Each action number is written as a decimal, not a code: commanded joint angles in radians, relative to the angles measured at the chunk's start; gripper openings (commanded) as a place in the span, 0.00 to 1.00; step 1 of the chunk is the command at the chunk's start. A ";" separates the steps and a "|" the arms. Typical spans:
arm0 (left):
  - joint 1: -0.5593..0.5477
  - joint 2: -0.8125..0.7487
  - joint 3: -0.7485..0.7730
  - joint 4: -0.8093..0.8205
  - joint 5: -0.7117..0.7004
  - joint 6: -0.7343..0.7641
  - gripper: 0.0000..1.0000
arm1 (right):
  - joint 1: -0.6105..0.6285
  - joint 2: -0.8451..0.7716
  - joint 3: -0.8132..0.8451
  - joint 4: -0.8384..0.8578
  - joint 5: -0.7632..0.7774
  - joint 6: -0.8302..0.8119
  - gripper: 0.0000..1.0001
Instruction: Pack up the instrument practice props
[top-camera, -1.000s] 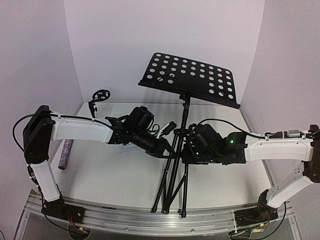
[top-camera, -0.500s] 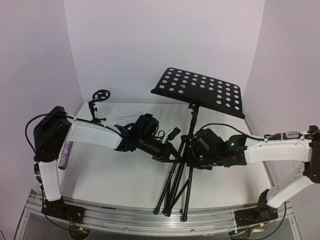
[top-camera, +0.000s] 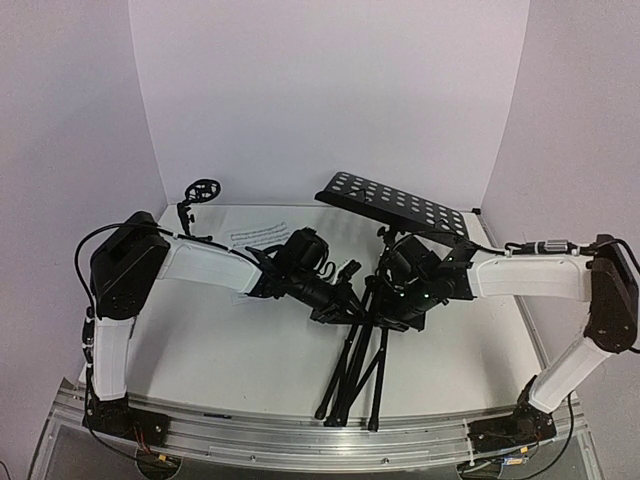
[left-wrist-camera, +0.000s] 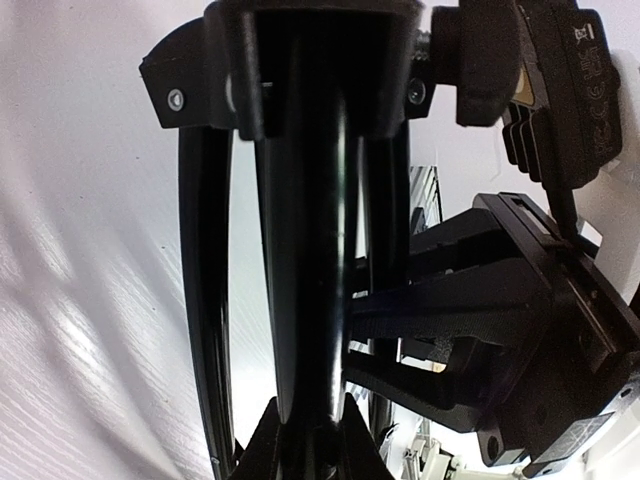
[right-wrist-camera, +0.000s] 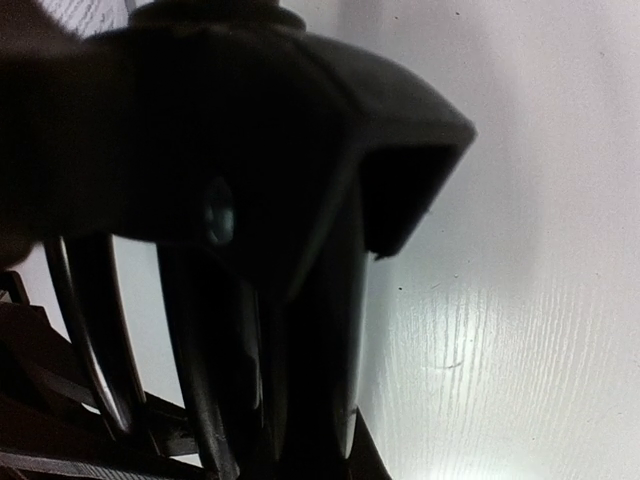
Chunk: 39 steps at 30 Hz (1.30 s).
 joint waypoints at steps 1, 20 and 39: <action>-0.021 0.053 0.047 0.118 -0.025 -0.059 0.00 | -0.028 0.052 0.086 0.194 -0.034 -0.007 0.00; 0.019 0.153 0.007 0.123 -0.096 -0.063 0.00 | -0.044 0.136 0.207 0.026 -0.150 -0.092 0.42; 0.057 0.072 0.195 -0.330 -0.203 -0.127 0.83 | 0.078 0.071 0.202 -0.216 0.043 -0.015 0.78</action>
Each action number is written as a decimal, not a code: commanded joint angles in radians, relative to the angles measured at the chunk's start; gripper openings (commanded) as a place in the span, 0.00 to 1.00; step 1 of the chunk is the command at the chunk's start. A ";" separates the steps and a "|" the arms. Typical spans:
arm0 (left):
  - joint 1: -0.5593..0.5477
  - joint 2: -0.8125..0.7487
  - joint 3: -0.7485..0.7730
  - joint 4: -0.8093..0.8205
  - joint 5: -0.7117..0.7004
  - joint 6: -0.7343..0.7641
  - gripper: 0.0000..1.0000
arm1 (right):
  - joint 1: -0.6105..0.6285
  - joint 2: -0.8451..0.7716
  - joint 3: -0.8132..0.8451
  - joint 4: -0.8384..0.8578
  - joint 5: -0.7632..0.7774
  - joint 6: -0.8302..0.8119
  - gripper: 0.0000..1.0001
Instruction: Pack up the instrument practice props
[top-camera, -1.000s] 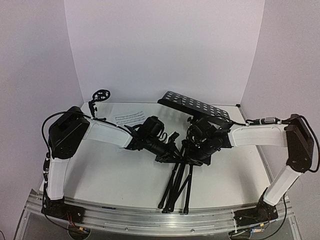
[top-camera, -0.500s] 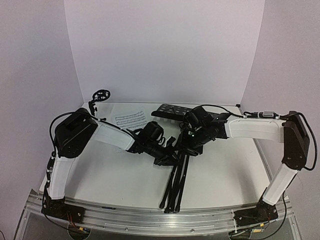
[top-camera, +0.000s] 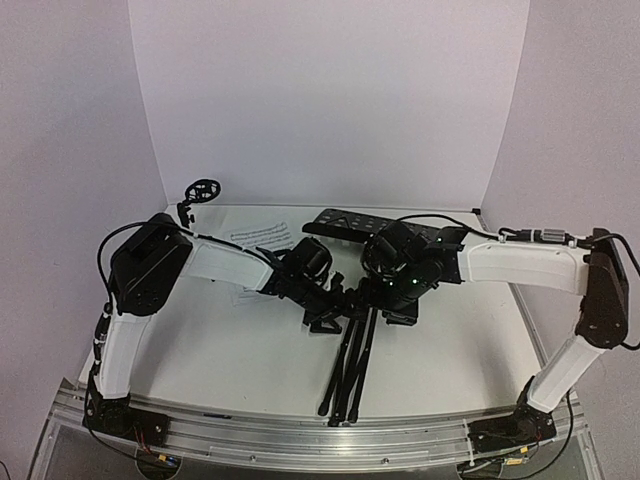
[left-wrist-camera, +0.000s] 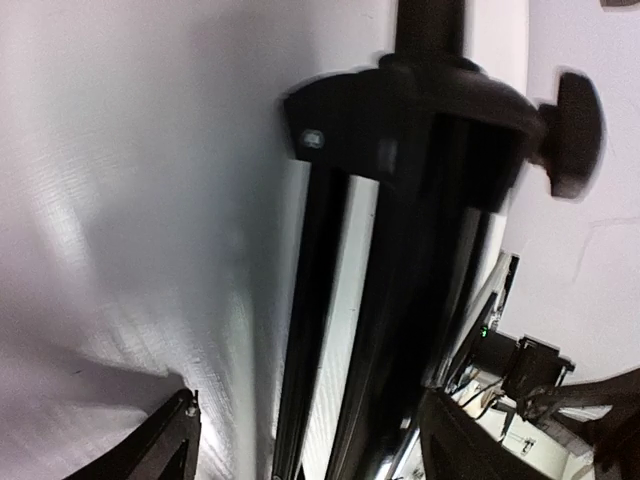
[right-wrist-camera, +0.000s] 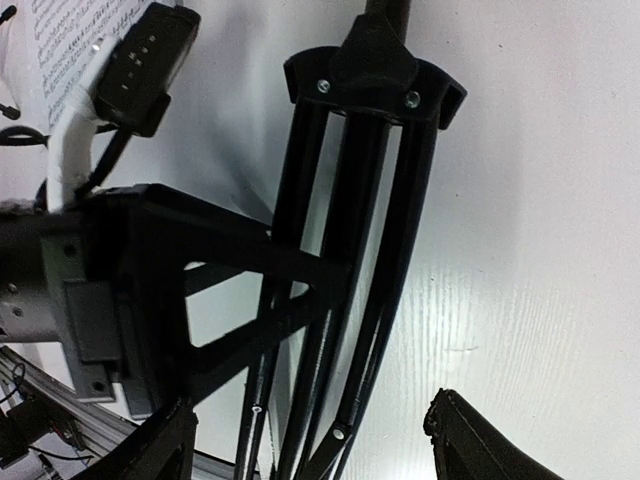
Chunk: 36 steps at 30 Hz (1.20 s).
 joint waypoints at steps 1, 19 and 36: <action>0.022 -0.067 0.110 -0.169 -0.057 -0.011 0.87 | 0.041 0.017 0.015 -0.033 0.026 0.037 0.79; 0.193 -0.343 0.050 -0.422 -0.104 0.215 0.99 | 0.057 0.237 0.119 -0.059 0.145 0.011 0.89; 0.230 -0.867 -0.500 -0.216 -0.257 0.617 0.96 | -0.014 0.240 0.104 -0.094 0.120 -0.293 0.48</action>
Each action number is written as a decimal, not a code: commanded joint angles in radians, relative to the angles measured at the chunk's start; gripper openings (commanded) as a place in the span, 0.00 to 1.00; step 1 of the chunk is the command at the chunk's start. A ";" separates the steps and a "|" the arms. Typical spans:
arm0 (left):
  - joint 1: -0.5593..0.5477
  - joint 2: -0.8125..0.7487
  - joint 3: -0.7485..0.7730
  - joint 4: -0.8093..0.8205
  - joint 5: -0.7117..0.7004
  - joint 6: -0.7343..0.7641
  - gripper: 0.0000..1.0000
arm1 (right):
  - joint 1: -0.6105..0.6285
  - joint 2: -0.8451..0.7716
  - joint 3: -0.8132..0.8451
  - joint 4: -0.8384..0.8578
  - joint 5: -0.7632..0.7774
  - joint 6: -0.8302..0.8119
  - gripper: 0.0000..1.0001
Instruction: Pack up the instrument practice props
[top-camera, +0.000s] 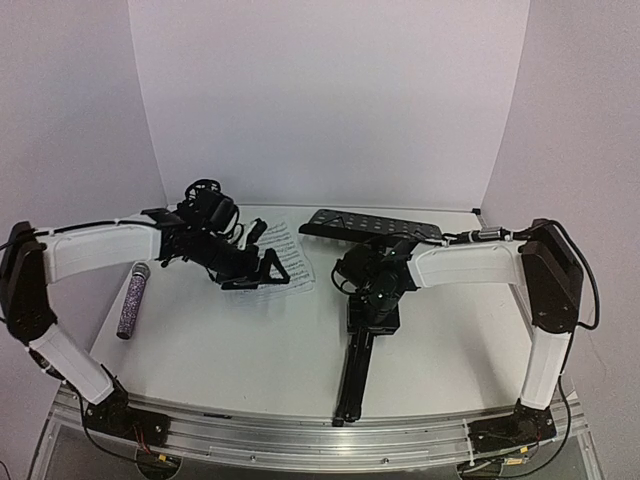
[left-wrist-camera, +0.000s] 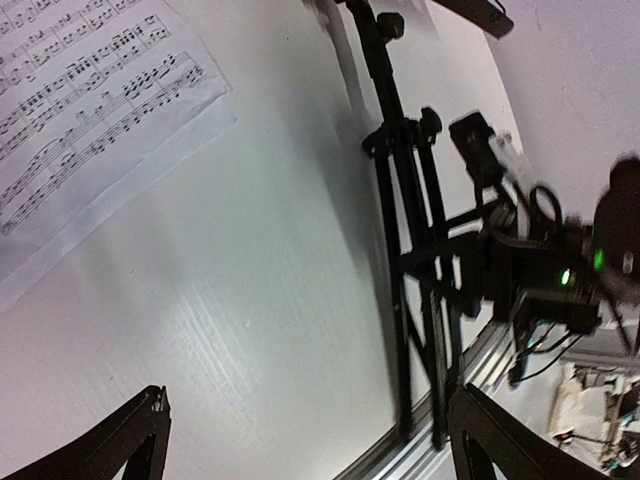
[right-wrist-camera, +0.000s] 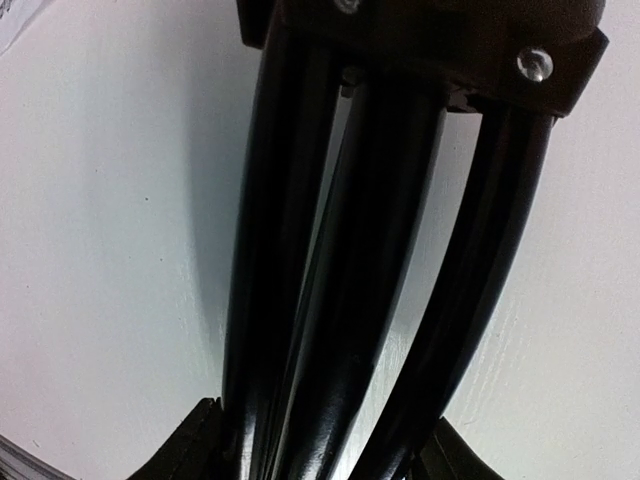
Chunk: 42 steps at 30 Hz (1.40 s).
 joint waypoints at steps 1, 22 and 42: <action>-0.002 -0.274 -0.233 0.167 -0.107 0.193 0.97 | -0.045 -0.038 -0.018 -0.049 0.039 -0.227 0.48; 0.385 -0.695 -0.704 0.510 -0.202 0.584 1.00 | -0.067 -0.292 -0.016 -0.050 0.008 -0.359 0.97; 0.649 -0.904 -0.994 0.771 -0.354 0.547 0.99 | -0.629 -0.931 -0.980 0.982 0.143 -0.688 0.98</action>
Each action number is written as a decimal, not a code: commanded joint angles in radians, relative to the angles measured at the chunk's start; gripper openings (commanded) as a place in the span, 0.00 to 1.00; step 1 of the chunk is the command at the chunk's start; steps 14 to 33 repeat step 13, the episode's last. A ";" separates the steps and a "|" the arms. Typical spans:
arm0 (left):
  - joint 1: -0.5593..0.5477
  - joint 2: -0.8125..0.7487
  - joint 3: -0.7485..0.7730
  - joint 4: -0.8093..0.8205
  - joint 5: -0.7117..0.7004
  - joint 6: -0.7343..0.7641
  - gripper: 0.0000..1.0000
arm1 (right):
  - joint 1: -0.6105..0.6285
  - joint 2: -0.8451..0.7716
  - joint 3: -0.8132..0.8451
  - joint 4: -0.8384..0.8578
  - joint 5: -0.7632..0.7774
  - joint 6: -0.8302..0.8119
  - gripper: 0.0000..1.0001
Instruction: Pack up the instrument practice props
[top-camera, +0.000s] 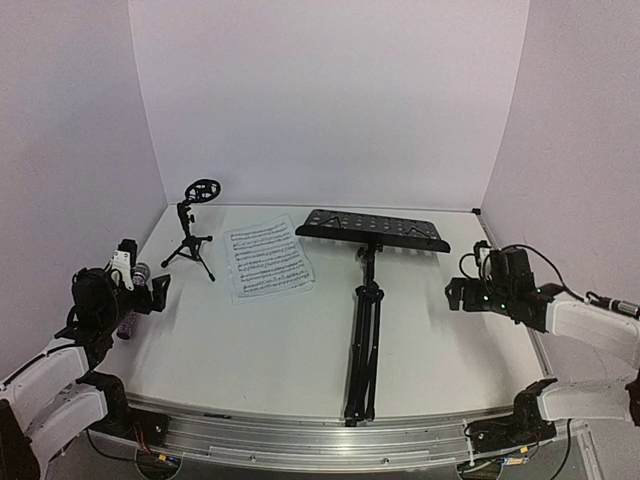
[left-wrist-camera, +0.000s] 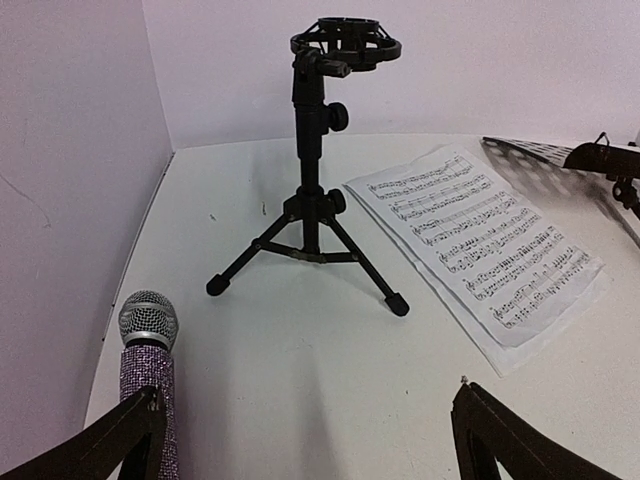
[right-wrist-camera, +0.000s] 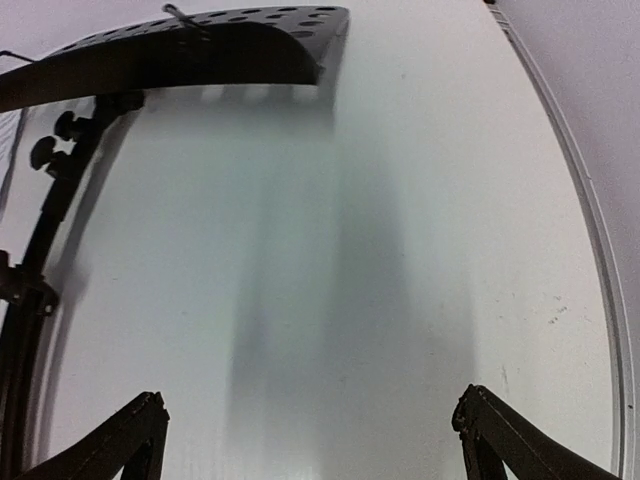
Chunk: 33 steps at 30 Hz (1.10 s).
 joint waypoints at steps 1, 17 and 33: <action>0.021 -0.018 -0.029 0.079 -0.034 -0.030 0.99 | -0.056 -0.070 -0.150 0.389 0.053 -0.052 0.98; 0.033 -0.021 -0.065 0.129 -0.011 -0.061 0.98 | -0.066 -0.154 -0.255 0.441 0.059 -0.135 0.98; 0.033 -0.021 -0.065 0.129 -0.011 -0.061 0.98 | -0.066 -0.154 -0.255 0.441 0.059 -0.135 0.98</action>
